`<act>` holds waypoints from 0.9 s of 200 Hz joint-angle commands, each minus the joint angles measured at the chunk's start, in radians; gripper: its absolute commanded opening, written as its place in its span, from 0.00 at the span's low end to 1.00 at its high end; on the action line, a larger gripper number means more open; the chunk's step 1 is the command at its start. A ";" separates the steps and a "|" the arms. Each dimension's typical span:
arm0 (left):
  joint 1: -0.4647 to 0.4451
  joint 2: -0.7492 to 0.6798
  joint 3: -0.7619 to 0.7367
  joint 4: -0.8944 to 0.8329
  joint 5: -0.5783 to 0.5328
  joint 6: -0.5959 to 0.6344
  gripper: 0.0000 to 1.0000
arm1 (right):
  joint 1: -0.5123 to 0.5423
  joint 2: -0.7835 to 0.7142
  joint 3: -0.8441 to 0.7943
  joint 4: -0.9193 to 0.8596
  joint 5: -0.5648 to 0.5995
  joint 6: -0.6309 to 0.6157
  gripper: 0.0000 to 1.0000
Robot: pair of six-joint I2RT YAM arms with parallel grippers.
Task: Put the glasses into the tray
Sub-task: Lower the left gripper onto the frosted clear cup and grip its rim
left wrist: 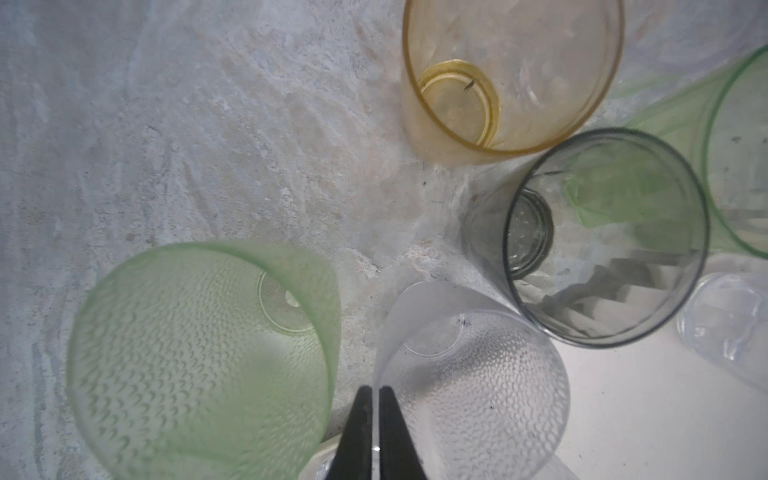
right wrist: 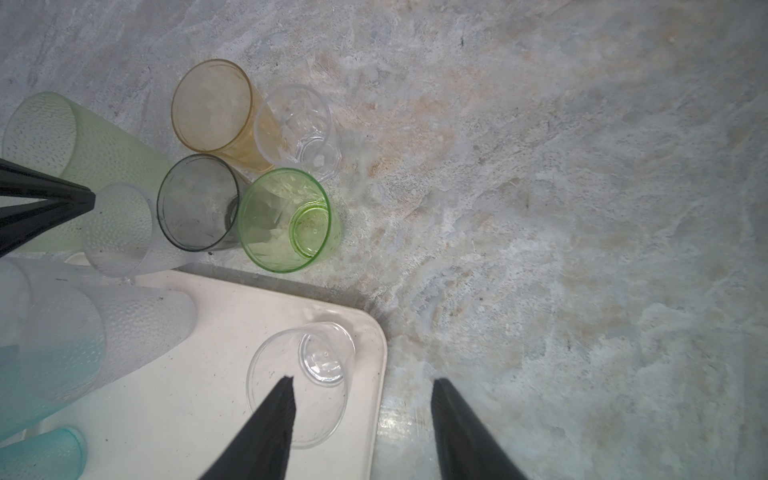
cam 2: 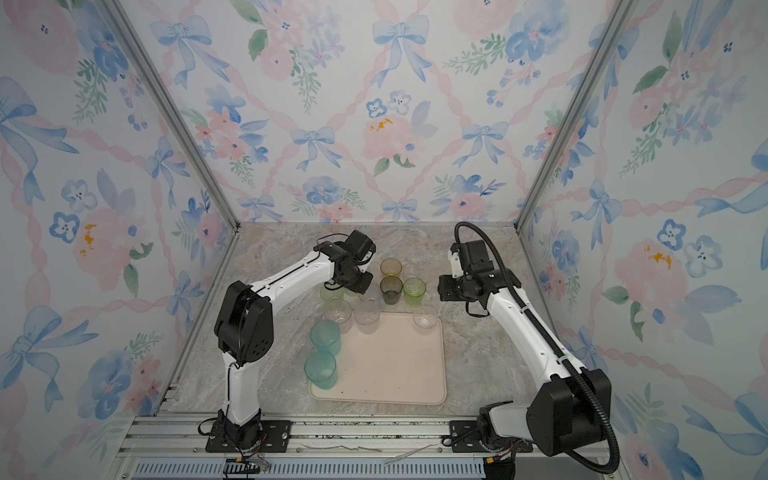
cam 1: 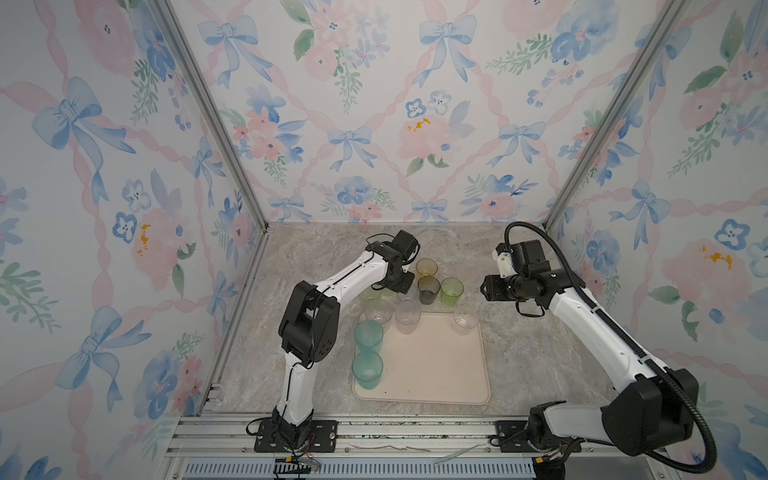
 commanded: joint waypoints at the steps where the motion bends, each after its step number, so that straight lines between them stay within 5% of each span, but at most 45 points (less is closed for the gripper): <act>1: -0.007 0.015 0.025 -0.016 -0.012 0.003 0.08 | -0.011 -0.007 -0.017 0.009 -0.007 -0.014 0.56; 71: -0.011 0.012 0.024 -0.018 -0.038 0.002 0.19 | -0.012 -0.007 -0.020 0.012 -0.011 -0.014 0.56; 180: -0.012 0.023 -0.012 -0.018 -0.027 0.005 0.18 | -0.013 -0.010 -0.023 0.012 -0.007 -0.014 0.56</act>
